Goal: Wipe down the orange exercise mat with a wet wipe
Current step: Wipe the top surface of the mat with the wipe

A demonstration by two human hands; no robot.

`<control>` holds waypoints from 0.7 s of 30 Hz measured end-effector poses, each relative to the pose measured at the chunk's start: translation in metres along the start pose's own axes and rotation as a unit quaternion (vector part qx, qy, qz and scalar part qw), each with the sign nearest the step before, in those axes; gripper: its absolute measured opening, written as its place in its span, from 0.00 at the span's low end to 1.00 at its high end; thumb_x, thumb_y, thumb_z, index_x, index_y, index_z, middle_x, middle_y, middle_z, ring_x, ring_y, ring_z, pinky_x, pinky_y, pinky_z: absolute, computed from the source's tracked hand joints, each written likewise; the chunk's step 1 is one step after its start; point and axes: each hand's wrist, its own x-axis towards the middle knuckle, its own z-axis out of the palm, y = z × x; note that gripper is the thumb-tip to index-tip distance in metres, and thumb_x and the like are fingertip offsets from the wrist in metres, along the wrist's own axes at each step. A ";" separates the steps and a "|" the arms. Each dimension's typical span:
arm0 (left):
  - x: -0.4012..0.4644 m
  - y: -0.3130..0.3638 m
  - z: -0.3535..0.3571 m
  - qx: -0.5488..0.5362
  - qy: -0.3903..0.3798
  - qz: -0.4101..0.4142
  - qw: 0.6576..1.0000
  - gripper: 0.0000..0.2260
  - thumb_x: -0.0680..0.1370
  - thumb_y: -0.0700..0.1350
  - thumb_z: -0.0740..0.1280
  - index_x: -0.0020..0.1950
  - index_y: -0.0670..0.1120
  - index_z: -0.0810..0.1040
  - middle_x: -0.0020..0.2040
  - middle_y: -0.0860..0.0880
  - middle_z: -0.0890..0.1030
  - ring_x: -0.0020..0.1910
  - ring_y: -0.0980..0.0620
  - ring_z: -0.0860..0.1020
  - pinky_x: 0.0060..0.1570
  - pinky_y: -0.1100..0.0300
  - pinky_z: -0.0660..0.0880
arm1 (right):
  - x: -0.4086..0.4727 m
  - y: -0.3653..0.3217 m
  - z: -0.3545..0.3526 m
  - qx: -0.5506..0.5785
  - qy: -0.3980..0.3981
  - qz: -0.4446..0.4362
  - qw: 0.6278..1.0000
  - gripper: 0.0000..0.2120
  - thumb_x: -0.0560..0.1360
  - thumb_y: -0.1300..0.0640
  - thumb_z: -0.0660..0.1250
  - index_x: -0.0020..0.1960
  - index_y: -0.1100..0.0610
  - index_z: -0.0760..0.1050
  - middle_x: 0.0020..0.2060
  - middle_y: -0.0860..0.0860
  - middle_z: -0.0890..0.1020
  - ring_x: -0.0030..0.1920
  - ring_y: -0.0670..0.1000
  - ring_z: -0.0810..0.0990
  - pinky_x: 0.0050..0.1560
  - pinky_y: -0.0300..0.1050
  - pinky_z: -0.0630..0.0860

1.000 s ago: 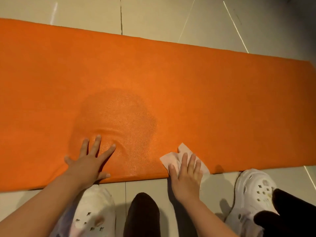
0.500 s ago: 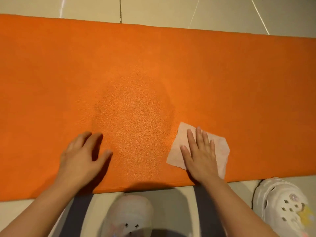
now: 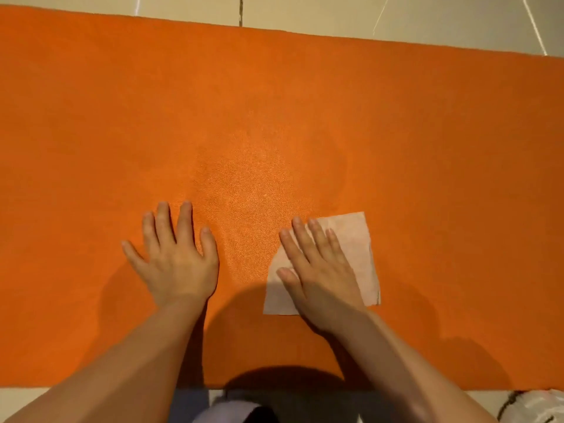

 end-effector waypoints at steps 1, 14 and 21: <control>0.000 0.001 0.001 0.003 -0.005 -0.003 1.000 0.26 0.80 0.57 0.51 0.76 0.52 0.67 0.78 0.45 0.63 0.78 0.44 0.57 0.71 0.31 0.48 | 0.013 -0.004 0.001 0.005 0.004 -0.034 0.999 0.27 0.84 0.42 0.45 0.79 0.53 0.58 0.79 0.53 0.56 0.79 0.54 0.51 0.77 0.54 0.48; 0.002 0.002 0.002 0.007 0.002 -0.020 1.000 0.27 0.78 0.57 0.50 0.76 0.52 0.66 0.78 0.44 0.62 0.78 0.45 0.54 0.72 0.33 0.46 | 0.096 0.131 -0.054 0.000 0.037 0.285 0.958 0.42 0.79 0.31 0.44 0.80 0.59 0.42 0.80 0.56 0.42 0.79 0.52 0.40 0.78 0.51 0.39; 0.001 -0.002 0.004 0.011 0.030 -0.003 0.999 0.25 0.79 0.55 0.52 0.75 0.49 0.67 0.76 0.42 0.65 0.76 0.41 0.58 0.69 0.30 0.50 | 0.116 0.017 -0.015 0.024 0.055 0.211 0.976 0.39 0.79 0.38 0.46 0.78 0.65 0.50 0.78 0.63 0.51 0.79 0.59 0.49 0.76 0.51 0.40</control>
